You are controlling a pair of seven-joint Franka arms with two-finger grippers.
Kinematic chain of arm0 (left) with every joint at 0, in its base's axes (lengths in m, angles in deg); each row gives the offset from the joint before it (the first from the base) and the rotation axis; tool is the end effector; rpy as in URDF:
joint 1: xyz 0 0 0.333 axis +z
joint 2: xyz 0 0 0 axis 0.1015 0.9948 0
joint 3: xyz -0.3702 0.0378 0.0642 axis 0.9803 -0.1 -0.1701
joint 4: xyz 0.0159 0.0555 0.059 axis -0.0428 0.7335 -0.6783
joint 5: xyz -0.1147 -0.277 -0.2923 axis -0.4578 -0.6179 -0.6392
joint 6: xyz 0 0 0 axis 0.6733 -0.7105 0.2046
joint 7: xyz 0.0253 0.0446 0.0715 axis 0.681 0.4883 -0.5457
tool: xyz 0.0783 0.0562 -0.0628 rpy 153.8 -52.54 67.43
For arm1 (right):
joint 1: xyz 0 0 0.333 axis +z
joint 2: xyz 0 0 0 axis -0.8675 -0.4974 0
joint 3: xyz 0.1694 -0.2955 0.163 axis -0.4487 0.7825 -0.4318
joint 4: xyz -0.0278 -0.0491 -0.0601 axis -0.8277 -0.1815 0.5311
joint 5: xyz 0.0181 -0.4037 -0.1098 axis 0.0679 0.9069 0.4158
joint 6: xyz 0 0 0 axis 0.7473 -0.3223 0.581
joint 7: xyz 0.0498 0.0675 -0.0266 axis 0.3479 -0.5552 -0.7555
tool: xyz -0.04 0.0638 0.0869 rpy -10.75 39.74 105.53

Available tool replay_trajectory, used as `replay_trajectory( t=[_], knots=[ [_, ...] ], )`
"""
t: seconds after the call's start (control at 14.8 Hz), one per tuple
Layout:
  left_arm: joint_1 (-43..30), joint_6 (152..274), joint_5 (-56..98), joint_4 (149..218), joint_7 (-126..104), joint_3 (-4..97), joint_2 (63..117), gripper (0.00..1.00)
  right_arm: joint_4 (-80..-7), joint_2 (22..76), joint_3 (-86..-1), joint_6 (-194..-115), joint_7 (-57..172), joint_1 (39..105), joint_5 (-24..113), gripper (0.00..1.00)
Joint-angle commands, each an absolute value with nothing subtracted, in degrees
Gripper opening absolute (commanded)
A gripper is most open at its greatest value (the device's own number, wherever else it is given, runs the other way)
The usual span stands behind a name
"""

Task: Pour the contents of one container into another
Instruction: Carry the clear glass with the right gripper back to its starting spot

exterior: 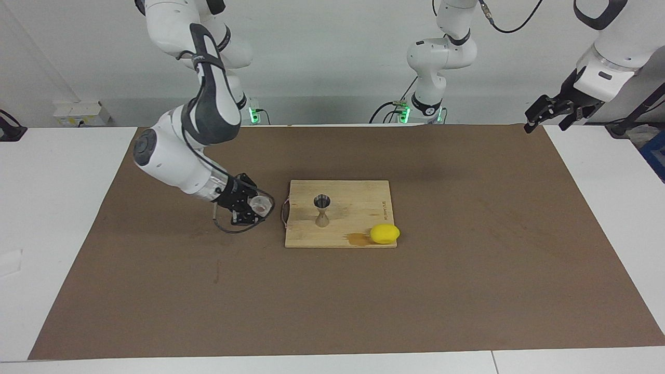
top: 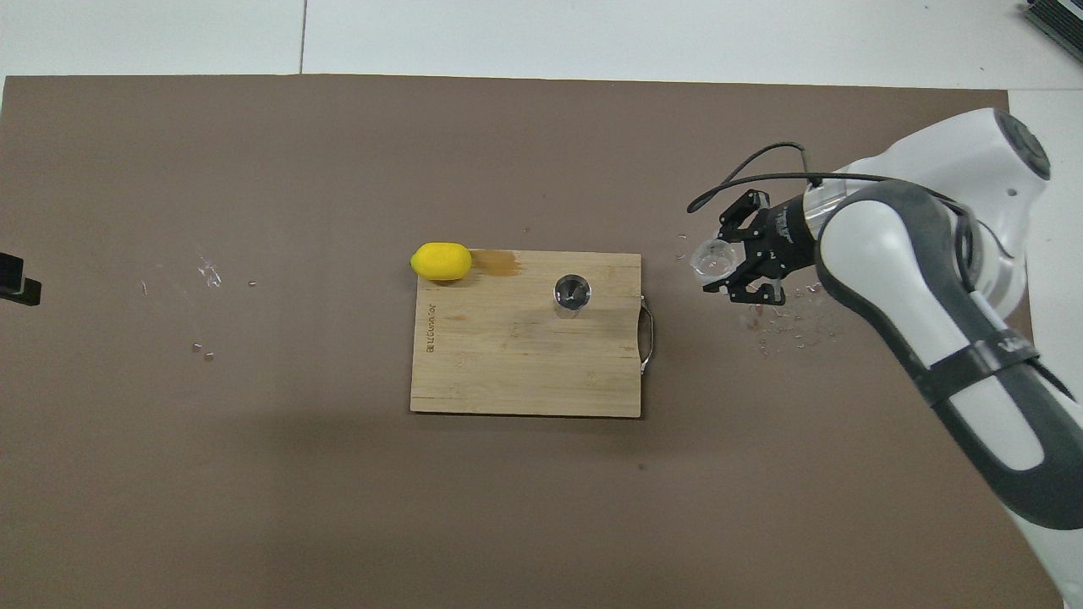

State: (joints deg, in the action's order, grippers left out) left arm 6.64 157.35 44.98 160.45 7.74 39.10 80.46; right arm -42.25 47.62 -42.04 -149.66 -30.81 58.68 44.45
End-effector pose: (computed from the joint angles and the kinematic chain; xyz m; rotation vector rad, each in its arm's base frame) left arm 0.5669 0.0485 0.6940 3.1084 0.0513 -0.1099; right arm 0.6612 0.0838 0.4298 -1.9609 1.9626 0.6195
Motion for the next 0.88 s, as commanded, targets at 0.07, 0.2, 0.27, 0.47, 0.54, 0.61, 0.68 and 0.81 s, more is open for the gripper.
replay_trajectory(
  t=[0.07,0.2,0.27,0.47,0.54,0.61,0.68,0.81],
  knots=[
    [6.18,161.05,46.28,162.79,5.71,42.34,78.71,1.00,-49.48,51.50,-42.75,-150.11,-19.54,51.58,40.37,0.00],
    [5.92,161.05,46.82,163.05,3.25,44.90,78.71,1.00,-51.50,51.41,-42.75,-150.29,-12.52,48.58,39.67,0.00],
    [5.74,161.05,46.82,162.97,3.24,44.99,78.62,1.00,-51.77,51.07,-42.75,-150.20,-9.09,47.18,39.67,0.00],
    [6.00,160.70,46.82,163.05,3.33,46.05,78.62,1.00,-52.39,48.87,-42.84,-149.67,-3.36,43.22,38.71,0.00],
    [6.35,160.52,46.82,162.97,3.67,46.05,78.62,1.00,-52.74,47.65,-42.75,-149.59,-0.73,41.99,37.66,0.00],
    [6.44,160.52,46.82,162.79,3.68,46.05,78.62,1.00,-53.00,46.68,-42.75,-149.59,2.08,40.24,37.47,0.00],
    [6.44,160.35,46.82,162.44,3.68,45.96,78.71,1.00,-53.01,45.45,-42.84,-149.50,3.85,39.00,36.86,0.00],
    [6.36,160.35,46.82,162.52,3.68,45.61,78.62,1.00,-53.35,44.47,-42.75,-149.58,5.96,38.20,35.63,0.00]
  ],
)
